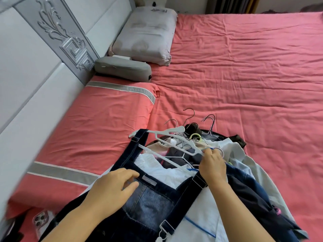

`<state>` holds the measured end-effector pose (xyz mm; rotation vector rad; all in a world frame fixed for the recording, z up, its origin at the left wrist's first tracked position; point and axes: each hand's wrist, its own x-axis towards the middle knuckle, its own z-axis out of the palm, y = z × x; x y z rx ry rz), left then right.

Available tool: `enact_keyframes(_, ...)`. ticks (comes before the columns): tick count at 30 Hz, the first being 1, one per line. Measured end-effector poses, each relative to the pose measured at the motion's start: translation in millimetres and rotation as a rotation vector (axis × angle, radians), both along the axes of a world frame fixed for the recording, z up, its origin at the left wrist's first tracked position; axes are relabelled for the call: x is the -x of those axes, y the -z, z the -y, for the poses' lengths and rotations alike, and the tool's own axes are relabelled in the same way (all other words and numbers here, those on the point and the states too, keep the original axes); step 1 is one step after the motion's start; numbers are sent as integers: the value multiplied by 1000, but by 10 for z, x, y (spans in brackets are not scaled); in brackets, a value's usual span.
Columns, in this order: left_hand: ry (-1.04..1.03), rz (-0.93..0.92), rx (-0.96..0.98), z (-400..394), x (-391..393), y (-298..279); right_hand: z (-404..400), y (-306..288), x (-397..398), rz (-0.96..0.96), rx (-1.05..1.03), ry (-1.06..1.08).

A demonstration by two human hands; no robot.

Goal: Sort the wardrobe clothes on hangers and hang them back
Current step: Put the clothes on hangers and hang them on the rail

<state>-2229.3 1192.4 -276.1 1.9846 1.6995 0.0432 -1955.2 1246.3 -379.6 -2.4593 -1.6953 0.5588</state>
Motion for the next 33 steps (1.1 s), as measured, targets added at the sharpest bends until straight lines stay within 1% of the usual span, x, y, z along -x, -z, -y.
enact_keyframes(2, 5, 27, -33, -20, 83, -87, 95, -169, 32, -39, -101, 6)
enact_keyframes(4, 18, 59, -72, -43, 182, -192, 205, -400, 78, -130, -216, 45)
enact_keyframes(6, 35, 95, -119, -76, 288, -313, 337, -668, 143, -217, -312, 100)
enact_keyframes(8, 69, 125, -174, -114, 403, -461, 516, -966, 230, -255, -401, 164)
enact_keyframes(12, 157, 196, -264, -224, 670, -794, 1044, -1526, 456, -219, -559, 221)
enact_keyframes(15, 238, 240, -422, -253, 880, -1099, 1600, -1915, 717, -212, -650, 278)
enact_keyframes(17, 334, 278, -518, -234, 990, -1301, 2008, -2162, 950, -184, -718, 348)
enact_keyframes(19, 429, 294, -549, -173, 1065, -1440, 2440, -2374, 1175, -168, -788, 425)
enact_keyframes(22, 538, 358, -539, -23, 1070, -1609, 3044, -2680, 1455, -187, -856, 512)
enact_keyframes(25, 668, 481, -553, 228, 932, -1783, 3618, -3018, 1729, -121, -935, 546)
enact_keyframes(29, 928, 744, -632, 723, 647, -2096, 4430, -3458, 2118, 12, -1035, 636)
enact_keyframes(33, 1131, 924, -720, 1366, 327, -2354, 5258, -3760, 2500, 153, -1088, 804)
